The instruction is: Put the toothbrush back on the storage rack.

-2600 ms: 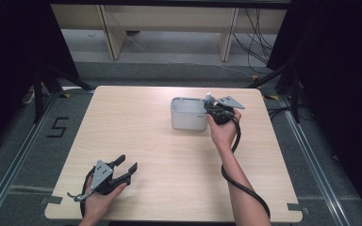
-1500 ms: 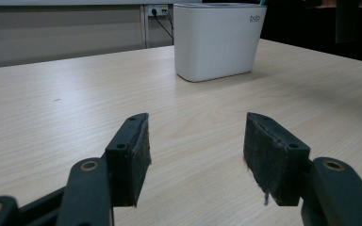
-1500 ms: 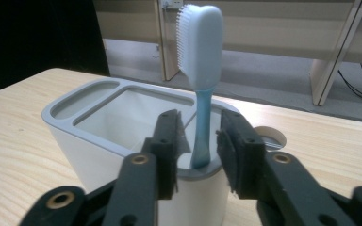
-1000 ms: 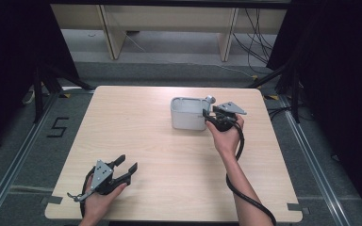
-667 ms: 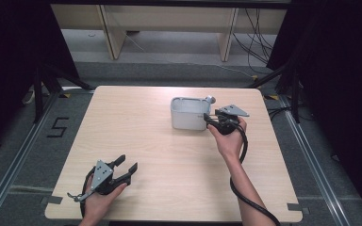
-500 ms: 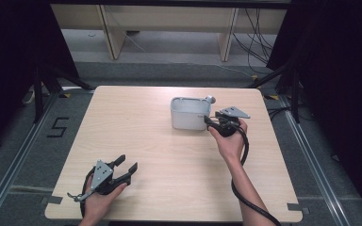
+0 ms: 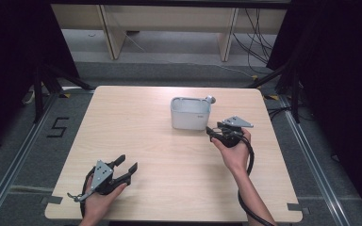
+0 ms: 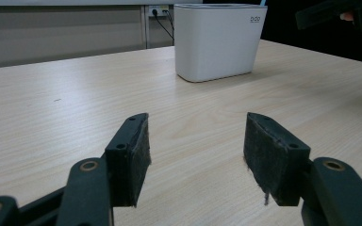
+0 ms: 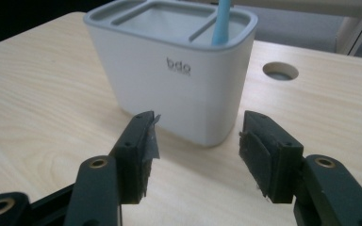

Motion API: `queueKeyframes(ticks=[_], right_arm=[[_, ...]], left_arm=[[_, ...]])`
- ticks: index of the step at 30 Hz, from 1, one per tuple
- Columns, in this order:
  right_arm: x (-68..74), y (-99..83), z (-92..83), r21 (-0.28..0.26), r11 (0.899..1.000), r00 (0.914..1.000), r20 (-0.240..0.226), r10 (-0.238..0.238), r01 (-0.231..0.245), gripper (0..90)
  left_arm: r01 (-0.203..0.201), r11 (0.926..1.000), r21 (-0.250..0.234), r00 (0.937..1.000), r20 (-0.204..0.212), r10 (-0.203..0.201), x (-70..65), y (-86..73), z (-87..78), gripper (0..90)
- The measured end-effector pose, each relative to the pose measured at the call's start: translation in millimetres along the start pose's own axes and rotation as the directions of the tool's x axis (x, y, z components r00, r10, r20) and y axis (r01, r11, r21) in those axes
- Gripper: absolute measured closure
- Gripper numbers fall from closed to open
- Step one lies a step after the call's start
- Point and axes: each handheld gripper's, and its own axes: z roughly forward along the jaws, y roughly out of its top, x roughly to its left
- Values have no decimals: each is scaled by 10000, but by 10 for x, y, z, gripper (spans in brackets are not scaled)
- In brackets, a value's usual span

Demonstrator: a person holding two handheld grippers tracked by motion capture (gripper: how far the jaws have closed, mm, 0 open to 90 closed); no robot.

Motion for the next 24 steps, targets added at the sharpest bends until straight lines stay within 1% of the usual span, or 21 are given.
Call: queueKeyframes(ticks=[1, 2, 3, 4, 5, 7, 8, 9, 10, 11, 12, 13, 15, 16, 17, 18, 19, 20, 21, 22, 24], right_arm=[[7, -19, -16, 47, 10000, 10000, -43, 82, -82, 460], [36, -44, -50, 260, 9990, 9994, -22, 358, -357, 460], [30, -71, -54, 191, 9995, 9996, -143, 253, -250, 459], [47, -94, -70, 268, 9991, 9994, -128, 321, -317, 458], [36, -103, -91, 368, 9993, 9999, -83, 91, -88, 458], [65, -149, -114, 412, 9988, 9992, -276, 280, -269, 457], [66, -165, -124, 363, 9992, 9995, -266, 194, -184, 456], [74, -180, -139, 446, 9988, 9992, -357, 203, -187, 456], [72, -197, -147, 414, 9991, 9993, -372, 50, -35, 455], [85, -220, -162, 376, 9993, 9996, -263, 84, -74, 455], [87, -241, -176, 416, 9991, 9995, -299, -57, 70, 456], [103, -272, -185, 384, 9992, 9993, -361, 119, -106, 455], [120, -326, -211, 422, 9991, 9988, -494, -68, 89, 456], [141, -361, -220, 342, 9994, 9987, -504, 96, -79, 456], [150, -391, -233, 373, 9993, 9984, -563, 75, -54, 456], [157, -422, -248, 296, 9996, 9987, -513, 22, -7, 456], [152, -443, -257, 247, 9996, 9987, -499, -117, 130, 456], [171, -479, -282, 345, 9994, 9987, -504, 2, 15, 457], [178, -510, -290, 264, 9996, 9987, -501, 35, -21, 458], [164, -533, -306, 295, 9995, 9984, -567, -89, 106, 458], [186, -586, -334, 331, 9994, 9982, -587, 96, -76, 460]], left_arm=[[-9, 10000, 18, 10000, -7, 9, 0, 1, -1, 408], [-18, 10000, 23, 10000, -11, 18, -1, 1, 0, 408], [-18, 10000, 24, 10000, -11, 18, -2, 1, 0, 408], [-17, 10000, 24, 10000, -14, 17, -2, 1, 0, 408], [-22, 10000, 26, 10000, -17, 22, -2, 1, 0, 408], [-14, 10000, 23, 10000, -19, 14, -1, 1, -1, 408], [-11, 10000, 18, 10000, -15, 11, -1, 0, 0, 408], [-5, 10000, 12, 10000, -13, 5, -1, 0, 0, 408], [3, 10000, 5, 10000, -13, -3, 0, 0, 0, 408], [6, 10000, 1, 10000, -17, -6, -1, 0, 0, 408], [-7, 10000, 5, 10000, -12, 7, -1, 0, -1, 408], [-8, 10000, -2, 10000, -11, 8, -1, 0, -2, 408], [-3, 10000, -6, 10000, -16, 3, -2, 0, -1, 408], [-7, 10000, -9, 10000, -31, 7, -3, -1, -1, 408], [8, 10000, -38, 10000, -24, -8, -4, -1, 0, 408], [-10, 10000, -21, 10000, -33, 10, -3, -1, -2, 408], [-3, 10000, -19, 10000, -39, 3, -4, -1, -2, 409], [8, 10000, -36, 10000, -25, -8, -4, -1, -1, 409], [2, 10000, -22, 10000, -35, -2, -3, -1, -1, 409], [21, 10000, -27, 10000, -19, -21, -3, -1, -2, 409], [17, 10000, -20, 10000, -28, -17, -2, -1, -2, 409]])
